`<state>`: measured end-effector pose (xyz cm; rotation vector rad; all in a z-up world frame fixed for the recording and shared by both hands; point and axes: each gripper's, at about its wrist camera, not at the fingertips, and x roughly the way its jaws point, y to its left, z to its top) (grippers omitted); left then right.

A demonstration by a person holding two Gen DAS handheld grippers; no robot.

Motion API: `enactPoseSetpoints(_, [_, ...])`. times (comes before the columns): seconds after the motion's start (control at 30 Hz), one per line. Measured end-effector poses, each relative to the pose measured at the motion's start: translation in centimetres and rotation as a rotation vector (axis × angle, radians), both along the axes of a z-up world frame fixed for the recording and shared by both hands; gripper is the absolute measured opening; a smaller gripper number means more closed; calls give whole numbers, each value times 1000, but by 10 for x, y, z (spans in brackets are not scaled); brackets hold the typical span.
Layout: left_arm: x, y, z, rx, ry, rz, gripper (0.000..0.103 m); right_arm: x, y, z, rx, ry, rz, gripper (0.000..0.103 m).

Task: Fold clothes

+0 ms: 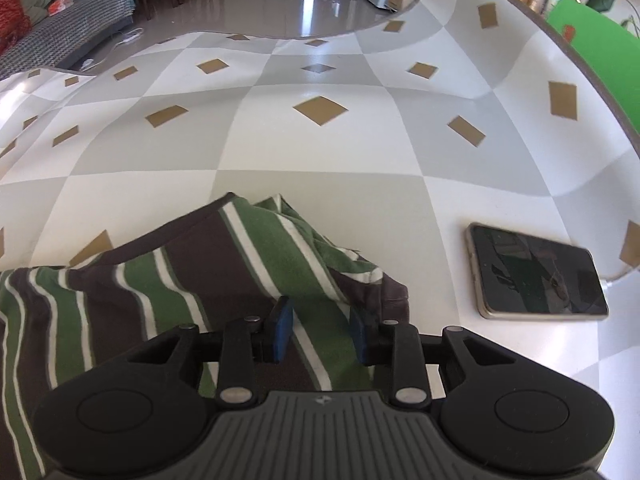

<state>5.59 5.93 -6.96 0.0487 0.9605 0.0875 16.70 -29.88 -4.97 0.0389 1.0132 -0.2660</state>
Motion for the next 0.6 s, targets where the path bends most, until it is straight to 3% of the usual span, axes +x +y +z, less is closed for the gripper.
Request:
enactPoseSetpoints(0.37, [-10,27,3,-53,54,59,103,-13,-4,2,14,18,5,29])
enactPoseSetpoints(0.6, [-19,64,5,-77,80,157,103,-13,2,3,-8,33,-3,30])
